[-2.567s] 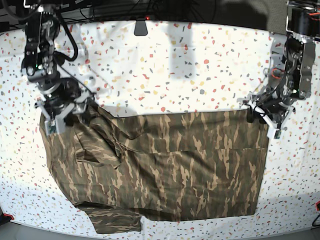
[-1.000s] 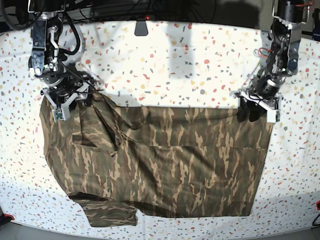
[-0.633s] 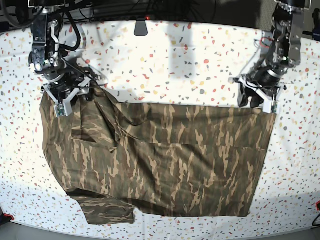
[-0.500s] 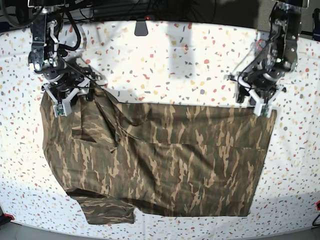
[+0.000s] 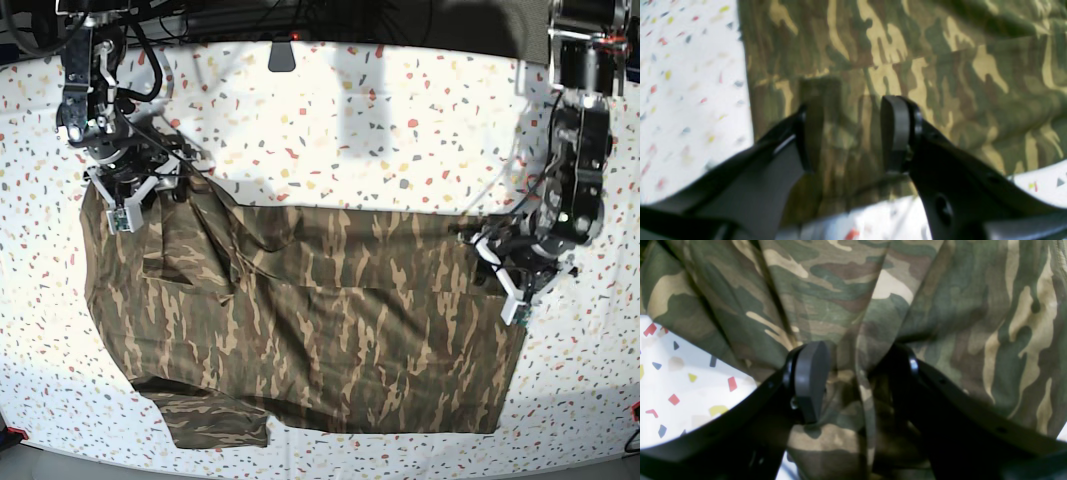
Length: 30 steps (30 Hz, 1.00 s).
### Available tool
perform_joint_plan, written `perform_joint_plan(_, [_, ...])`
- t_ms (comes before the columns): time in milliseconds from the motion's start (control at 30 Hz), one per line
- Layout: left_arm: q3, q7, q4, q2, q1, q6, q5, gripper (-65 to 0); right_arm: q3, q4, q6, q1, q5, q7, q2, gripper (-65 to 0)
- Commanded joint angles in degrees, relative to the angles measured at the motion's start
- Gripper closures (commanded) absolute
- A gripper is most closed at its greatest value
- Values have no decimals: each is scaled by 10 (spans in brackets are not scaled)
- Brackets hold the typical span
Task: Fold the T-shirt properly
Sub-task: 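Hold with the right gripper and lower the left gripper's edge onto the shirt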
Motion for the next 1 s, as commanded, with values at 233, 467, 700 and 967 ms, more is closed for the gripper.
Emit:
perform_joint_plan(233, [-3,36,-201,4,-45,-58,-1,-270,0,4,4,2,1,-15,4,-294])
perform_joint_plan(467, [-3,52,-209,-38,37,-101,-64,-270,0,16,4,2,1,-31,4,-294])
perform_joint_plan(700, [-3,50,-199,-66,102,-112,-86,-266,0,47,4,2,1,-37,4,-294])
perform_joint_plan(967, [-3,50,-120,-66,157,-112,-85,-266,0,51,4,0,1,-56,4,-294])
